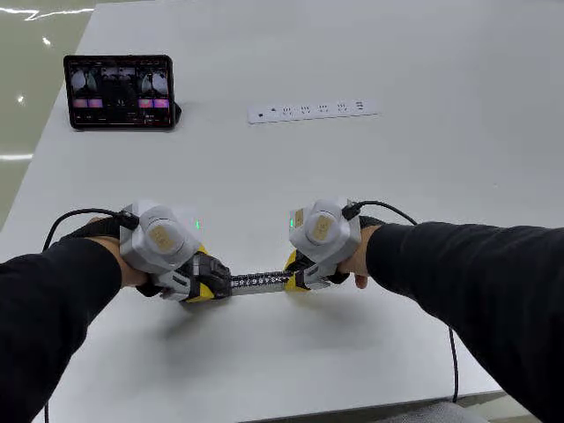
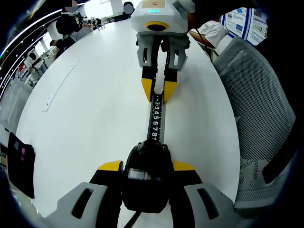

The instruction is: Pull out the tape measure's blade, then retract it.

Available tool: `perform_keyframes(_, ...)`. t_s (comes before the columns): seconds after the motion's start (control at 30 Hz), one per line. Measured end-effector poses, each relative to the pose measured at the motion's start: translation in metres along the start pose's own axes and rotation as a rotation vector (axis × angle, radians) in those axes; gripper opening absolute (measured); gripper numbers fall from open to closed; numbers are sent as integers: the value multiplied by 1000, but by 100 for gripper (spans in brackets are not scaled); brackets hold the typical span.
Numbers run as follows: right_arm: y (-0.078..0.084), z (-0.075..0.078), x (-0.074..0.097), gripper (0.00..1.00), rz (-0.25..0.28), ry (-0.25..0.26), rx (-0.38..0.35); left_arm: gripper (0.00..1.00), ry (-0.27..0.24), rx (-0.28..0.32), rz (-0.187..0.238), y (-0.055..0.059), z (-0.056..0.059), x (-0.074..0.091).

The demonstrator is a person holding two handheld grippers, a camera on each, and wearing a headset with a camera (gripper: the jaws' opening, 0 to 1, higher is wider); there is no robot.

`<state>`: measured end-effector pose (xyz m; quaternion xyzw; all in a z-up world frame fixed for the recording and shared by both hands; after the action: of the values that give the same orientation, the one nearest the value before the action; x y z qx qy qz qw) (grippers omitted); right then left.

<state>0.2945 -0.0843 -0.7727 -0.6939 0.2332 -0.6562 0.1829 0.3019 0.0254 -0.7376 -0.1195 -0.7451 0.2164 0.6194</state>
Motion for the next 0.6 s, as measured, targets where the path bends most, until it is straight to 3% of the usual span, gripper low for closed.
perform_keyframes(0.6,7,1,6,10,-5,4,-11,33,-3,-2,0,0,0,0)
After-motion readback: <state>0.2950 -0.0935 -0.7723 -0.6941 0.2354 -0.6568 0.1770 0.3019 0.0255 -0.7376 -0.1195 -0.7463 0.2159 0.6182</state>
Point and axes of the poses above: the centre of the closed fingertips' face, and the gripper's own axes: x roughly backward along the fingers, z roughly to its right, y roughly out of its underside, the point moved 1 cm from there along x, roughly backward along the fingers, and after that the axes turned 3 degrees about -y, right-handed, at the moved point
